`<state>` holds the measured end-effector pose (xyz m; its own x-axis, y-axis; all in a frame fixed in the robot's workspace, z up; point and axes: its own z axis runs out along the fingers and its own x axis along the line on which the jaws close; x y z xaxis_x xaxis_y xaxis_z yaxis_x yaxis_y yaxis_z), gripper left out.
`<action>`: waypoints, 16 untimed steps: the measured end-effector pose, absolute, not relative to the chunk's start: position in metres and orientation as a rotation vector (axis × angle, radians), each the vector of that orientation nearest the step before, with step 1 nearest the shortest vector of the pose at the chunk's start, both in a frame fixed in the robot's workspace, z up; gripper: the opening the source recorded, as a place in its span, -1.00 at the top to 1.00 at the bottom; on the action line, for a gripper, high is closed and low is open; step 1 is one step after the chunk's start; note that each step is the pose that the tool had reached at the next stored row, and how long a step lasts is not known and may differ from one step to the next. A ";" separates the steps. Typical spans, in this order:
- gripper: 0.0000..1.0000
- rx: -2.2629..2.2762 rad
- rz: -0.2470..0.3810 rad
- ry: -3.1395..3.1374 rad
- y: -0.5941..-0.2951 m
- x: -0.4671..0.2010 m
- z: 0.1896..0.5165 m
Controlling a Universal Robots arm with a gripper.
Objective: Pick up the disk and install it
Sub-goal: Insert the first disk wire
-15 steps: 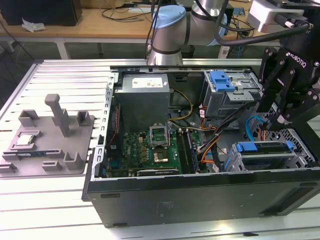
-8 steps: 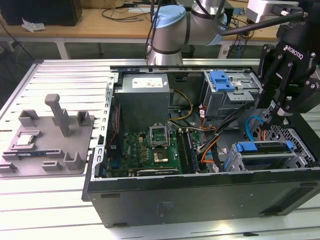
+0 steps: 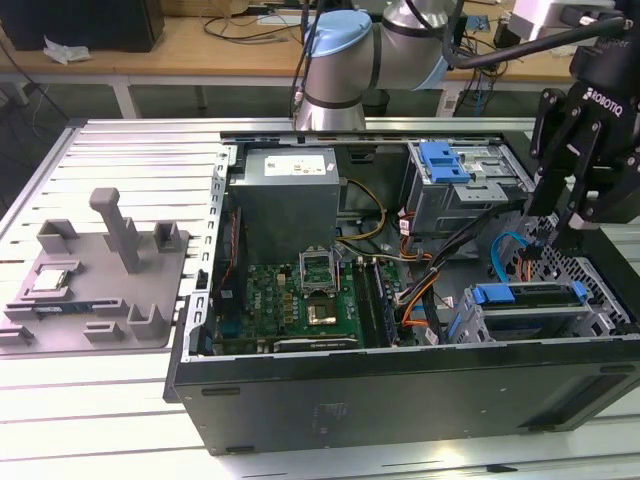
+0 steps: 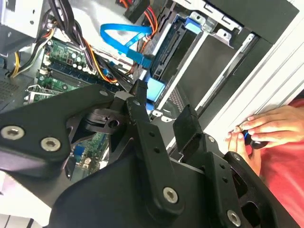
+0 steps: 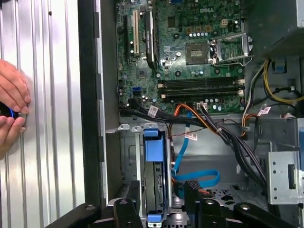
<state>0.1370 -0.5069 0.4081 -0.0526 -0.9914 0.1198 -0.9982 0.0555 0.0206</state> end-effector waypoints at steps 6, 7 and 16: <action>0.00 2.043 0.112 -2.237 -0.503 0.147 0.408; 0.00 2.034 0.125 -2.233 -0.501 0.148 0.408; 0.00 1.965 0.250 -2.171 -0.473 0.150 0.406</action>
